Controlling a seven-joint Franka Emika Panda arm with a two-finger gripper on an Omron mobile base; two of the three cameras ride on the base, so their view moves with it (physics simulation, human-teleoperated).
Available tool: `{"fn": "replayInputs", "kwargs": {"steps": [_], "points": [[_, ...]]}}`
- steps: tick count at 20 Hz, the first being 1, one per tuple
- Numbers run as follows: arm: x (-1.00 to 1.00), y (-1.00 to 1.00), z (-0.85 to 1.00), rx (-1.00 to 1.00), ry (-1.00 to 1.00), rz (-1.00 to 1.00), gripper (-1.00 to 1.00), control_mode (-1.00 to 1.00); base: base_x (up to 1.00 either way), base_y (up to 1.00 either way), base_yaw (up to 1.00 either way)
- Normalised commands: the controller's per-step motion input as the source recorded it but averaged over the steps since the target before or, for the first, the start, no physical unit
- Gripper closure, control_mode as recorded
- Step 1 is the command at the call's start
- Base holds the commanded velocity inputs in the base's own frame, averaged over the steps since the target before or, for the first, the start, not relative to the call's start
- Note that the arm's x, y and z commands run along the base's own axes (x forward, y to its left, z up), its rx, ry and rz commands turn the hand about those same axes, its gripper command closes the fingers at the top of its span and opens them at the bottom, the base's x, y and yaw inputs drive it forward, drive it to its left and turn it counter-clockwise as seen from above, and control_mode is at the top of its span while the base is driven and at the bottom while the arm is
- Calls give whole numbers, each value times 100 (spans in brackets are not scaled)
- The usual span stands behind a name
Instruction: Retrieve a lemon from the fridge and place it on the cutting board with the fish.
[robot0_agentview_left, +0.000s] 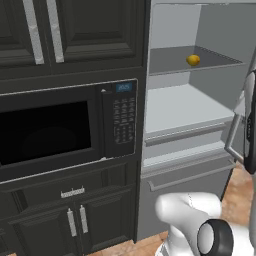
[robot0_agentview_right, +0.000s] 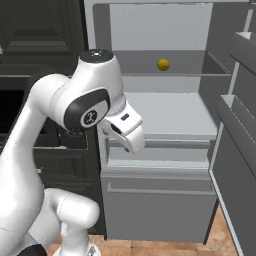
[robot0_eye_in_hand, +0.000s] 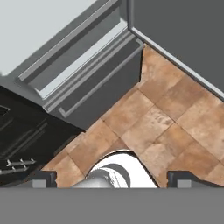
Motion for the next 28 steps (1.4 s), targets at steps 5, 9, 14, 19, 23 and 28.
{"fn": "replayInputs", "kwargs": {"steps": [5, 9, 14, 19, 23, 28], "points": [[0, 99, -6, -4, -9, -17, -100, -100, 0, 0, 0], [24, 73, 0, -13, 5, 26, -100, -100, 0, 0, 0], [11, 18, -23, -3, -2, 28, -100, -100, 0, 0, 0], [14, 5, -32, 3, 1, 18, -100, -100, 0, 0, 0], [0, 3, 0, 0, 1, 0, -100, -100, 0, 0, 0], [4, 0, 0, 0, 0, 1, -100, -100, 0, 0, 0]]}}
